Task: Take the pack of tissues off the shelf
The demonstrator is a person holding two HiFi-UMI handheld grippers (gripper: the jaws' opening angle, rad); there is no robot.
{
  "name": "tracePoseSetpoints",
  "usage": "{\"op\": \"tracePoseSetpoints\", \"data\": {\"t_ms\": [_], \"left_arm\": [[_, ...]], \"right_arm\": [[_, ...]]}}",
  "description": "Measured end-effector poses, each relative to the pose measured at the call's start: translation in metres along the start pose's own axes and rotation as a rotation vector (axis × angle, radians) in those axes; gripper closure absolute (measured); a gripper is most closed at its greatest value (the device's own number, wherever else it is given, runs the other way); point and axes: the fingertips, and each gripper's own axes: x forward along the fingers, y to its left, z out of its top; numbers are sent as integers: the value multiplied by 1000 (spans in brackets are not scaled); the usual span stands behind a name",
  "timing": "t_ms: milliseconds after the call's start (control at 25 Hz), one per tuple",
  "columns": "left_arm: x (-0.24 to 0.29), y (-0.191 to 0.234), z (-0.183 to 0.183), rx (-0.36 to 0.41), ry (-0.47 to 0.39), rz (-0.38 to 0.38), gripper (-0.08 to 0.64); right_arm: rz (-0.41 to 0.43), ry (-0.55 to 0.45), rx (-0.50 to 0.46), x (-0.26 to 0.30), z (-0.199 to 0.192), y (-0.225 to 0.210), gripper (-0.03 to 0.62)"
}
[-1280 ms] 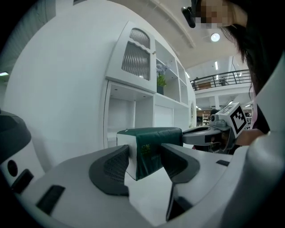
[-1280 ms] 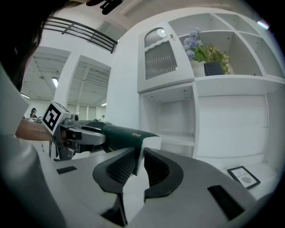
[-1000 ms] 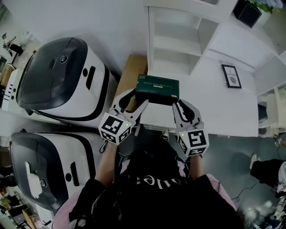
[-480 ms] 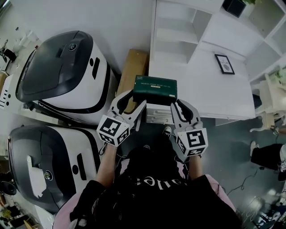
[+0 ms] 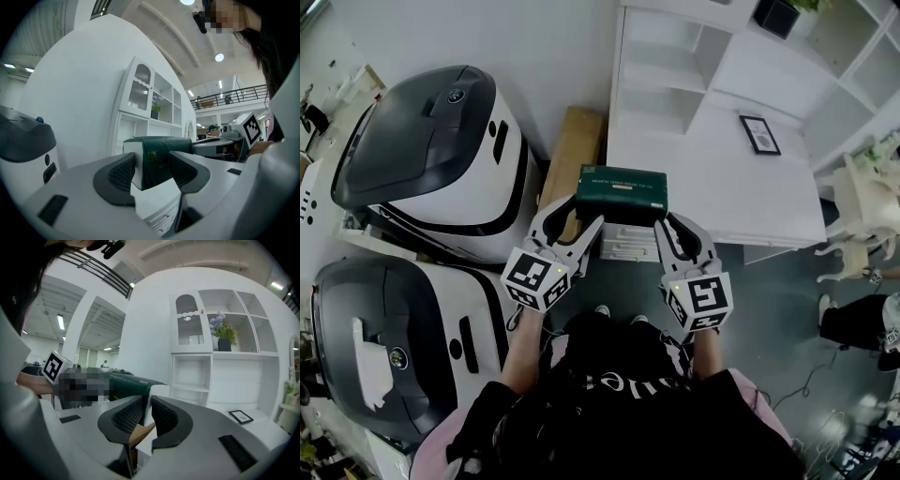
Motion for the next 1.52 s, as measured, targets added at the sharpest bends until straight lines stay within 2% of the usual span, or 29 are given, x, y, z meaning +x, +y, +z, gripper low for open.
{"op": "tracePoseSetpoints", "data": {"t_ms": [360,1000,1520], "left_arm": [[-10,-33,1,-20,-6,26,334],[-26,-115,10,3,-11,80,334],[-34,-156,12,27,-12,113,334]], "right_arm": [[15,-11,-9,-32,0,-4,503],[65,-37,-5,-108,-4,-18,505],[93,-68,1,-146,-9,-26,505]]}}
